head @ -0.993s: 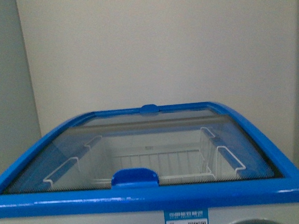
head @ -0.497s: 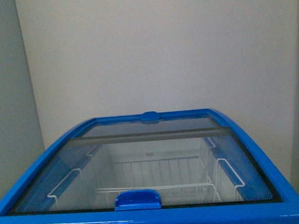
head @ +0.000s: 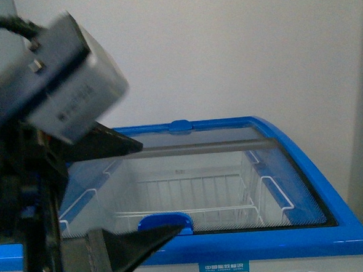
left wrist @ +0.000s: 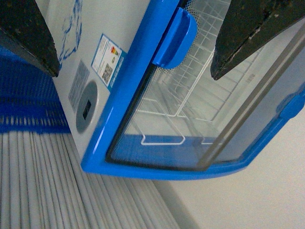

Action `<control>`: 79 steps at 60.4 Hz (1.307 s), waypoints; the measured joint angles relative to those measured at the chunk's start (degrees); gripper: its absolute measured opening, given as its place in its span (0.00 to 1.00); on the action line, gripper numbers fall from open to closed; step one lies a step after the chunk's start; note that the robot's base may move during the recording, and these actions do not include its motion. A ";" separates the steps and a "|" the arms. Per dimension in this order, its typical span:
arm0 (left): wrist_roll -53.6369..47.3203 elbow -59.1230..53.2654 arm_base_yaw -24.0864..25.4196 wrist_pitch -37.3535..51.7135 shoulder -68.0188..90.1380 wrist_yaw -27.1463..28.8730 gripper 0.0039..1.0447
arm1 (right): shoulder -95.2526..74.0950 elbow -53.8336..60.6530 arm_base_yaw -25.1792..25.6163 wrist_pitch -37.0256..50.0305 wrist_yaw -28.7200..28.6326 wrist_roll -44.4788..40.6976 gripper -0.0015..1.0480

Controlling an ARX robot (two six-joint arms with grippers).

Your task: Put drink in fridge

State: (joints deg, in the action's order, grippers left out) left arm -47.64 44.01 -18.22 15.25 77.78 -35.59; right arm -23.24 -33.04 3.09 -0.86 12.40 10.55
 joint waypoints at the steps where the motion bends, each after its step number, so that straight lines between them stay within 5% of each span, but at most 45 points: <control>1: -1.31 0.24 0.00 -0.42 0.52 0.00 0.92 | 0.00 -0.02 0.00 0.00 0.02 0.00 0.41; 15: -20.57 7.72 0.94 -1.40 13.68 0.02 0.92 | 0.00 -0.02 0.00 0.00 0.02 0.00 0.41; 63: -21.75 40.00 4.76 -7.43 42.03 -0.87 0.92 | 0.00 -0.02 0.00 0.00 -0.04 0.00 0.41; 79: -21.94 61.48 4.59 -6.91 53.72 8.31 0.92 | 0.00 -0.02 0.00 0.00 0.02 0.00 0.41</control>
State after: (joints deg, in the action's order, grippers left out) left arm -69.58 105.49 -13.63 8.34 131.50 -27.29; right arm -23.24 -33.06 3.09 -0.86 12.43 10.55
